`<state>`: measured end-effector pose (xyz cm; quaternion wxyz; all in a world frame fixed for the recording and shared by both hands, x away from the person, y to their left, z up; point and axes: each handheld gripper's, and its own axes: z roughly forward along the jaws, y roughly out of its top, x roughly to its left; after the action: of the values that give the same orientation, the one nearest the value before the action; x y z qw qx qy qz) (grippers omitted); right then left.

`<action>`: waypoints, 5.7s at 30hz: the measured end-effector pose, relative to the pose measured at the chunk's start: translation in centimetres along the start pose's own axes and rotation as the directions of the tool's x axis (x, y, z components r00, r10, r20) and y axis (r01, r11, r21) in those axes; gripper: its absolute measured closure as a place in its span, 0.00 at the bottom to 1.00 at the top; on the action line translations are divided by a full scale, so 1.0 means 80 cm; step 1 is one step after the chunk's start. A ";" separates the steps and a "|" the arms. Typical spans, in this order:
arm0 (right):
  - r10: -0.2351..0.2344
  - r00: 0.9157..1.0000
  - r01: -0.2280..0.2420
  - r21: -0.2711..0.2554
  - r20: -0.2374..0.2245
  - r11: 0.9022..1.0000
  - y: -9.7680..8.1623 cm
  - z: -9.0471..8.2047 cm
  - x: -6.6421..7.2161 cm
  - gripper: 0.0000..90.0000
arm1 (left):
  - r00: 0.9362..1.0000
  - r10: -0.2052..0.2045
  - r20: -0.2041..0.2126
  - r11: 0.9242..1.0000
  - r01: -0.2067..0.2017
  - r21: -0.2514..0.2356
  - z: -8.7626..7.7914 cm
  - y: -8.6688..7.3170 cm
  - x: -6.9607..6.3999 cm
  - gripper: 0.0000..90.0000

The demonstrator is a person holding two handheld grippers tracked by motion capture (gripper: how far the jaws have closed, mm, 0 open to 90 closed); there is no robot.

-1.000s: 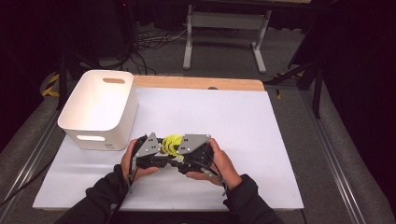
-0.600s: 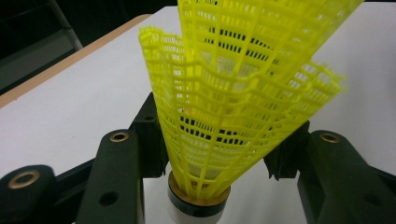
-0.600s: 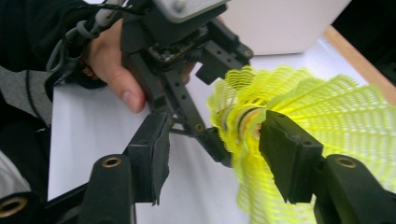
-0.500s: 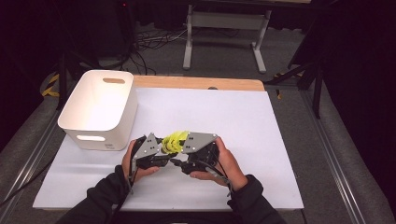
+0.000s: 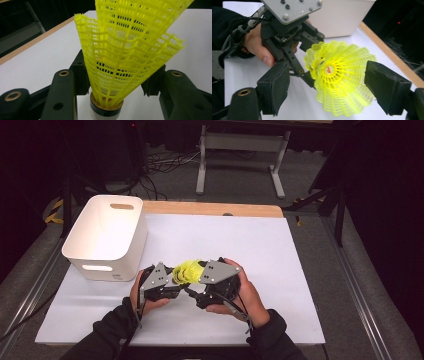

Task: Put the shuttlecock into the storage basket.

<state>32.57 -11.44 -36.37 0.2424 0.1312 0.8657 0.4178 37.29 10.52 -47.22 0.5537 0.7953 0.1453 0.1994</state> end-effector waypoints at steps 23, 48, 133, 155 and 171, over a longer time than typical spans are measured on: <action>0.132 0.970 -0.107 -0.130 0.203 0.986 -0.053 -0.084 -0.042 0.24 | 1.000 -0.006 0.002 1.000 0.006 -0.017 -0.012 0.001 0.004 0.56; 0.197 0.935 -0.144 -0.193 0.296 0.971 -0.174 -0.083 -0.044 0.21 | 1.000 -0.011 -0.022 0.998 0.009 -0.063 -0.039 0.007 0.012 0.55; 0.189 0.957 -0.163 -0.132 0.219 0.978 -0.202 -0.051 -0.030 0.20 | 0.969 -0.085 -0.233 0.985 0.047 -0.165 -0.173 0.011 0.036 0.56; 0.194 0.954 -0.166 -0.134 0.227 0.977 -0.202 -0.055 -0.032 0.20 | 0.959 -0.104 -0.265 0.980 0.053 -0.191 -0.191 0.015 0.043 0.55; 0.203 0.956 -0.178 -0.134 0.210 0.975 -0.202 -0.052 -0.031 0.19 | 0.947 -0.115 -0.301 0.979 0.057 -0.195 -0.213 0.018 0.051 0.55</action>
<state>32.11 -25.22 -46.09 0.3036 0.2460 0.7912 0.4705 32.74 25.92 -39.96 0.6030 0.6923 0.2466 0.3102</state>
